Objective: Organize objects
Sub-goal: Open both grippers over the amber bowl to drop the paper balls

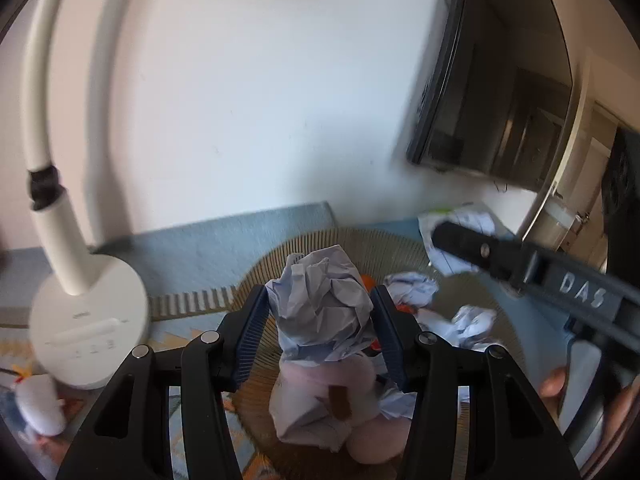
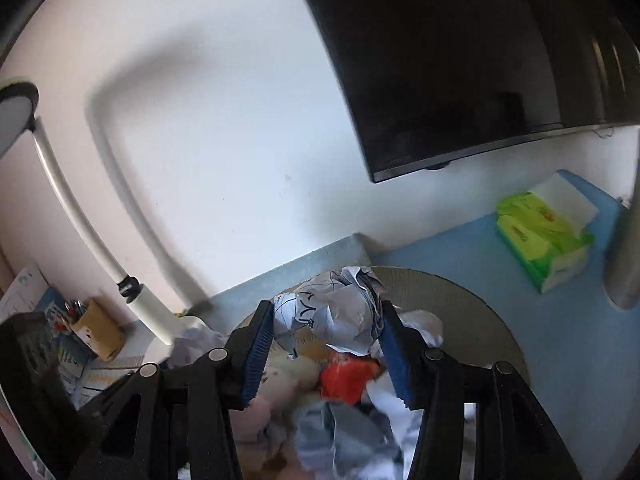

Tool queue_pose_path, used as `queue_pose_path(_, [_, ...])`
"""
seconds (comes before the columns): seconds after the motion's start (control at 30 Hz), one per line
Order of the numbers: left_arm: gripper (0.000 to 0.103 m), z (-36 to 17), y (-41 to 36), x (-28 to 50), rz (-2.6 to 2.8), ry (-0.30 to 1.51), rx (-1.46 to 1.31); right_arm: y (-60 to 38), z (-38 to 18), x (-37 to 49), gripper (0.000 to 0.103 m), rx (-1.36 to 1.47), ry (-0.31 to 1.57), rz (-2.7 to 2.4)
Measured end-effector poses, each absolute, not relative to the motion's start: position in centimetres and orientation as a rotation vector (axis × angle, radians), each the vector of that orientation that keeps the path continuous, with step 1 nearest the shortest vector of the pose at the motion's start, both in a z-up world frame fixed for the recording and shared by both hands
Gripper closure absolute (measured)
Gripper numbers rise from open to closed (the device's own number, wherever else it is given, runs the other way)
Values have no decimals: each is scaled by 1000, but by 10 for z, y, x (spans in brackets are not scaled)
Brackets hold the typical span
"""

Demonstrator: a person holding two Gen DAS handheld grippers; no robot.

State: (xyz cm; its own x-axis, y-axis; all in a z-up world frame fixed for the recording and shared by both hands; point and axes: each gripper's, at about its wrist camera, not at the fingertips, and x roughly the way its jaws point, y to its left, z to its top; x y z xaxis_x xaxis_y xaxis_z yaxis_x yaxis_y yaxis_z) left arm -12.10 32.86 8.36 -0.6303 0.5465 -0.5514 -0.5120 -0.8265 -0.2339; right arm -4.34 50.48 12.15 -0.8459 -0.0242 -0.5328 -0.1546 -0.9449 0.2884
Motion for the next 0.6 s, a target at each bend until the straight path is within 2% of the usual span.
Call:
queue_pose_path(0.03, [48,79,330,-123,2384,-68,-843,504,121,-46,45,-857,494,2916])
queue_pose_path(0.07, [37,76,332,-125,2370,-49,-857,504,120,-46,35,-860,497,2919])
queue_pose_path(0.13, [22,70,334,-127,2377,10,-888,508,122,-41,30,-812,499,2917])
queue_pose_path(0.47, [22,71,314,-114,2370,-47,-867,516,120,-27,30,-763,574,2956])
queue_pose_path(0.6, [22,82,314,-107,2392,-68,-824,505,121,-21,30,-664,414,2898])
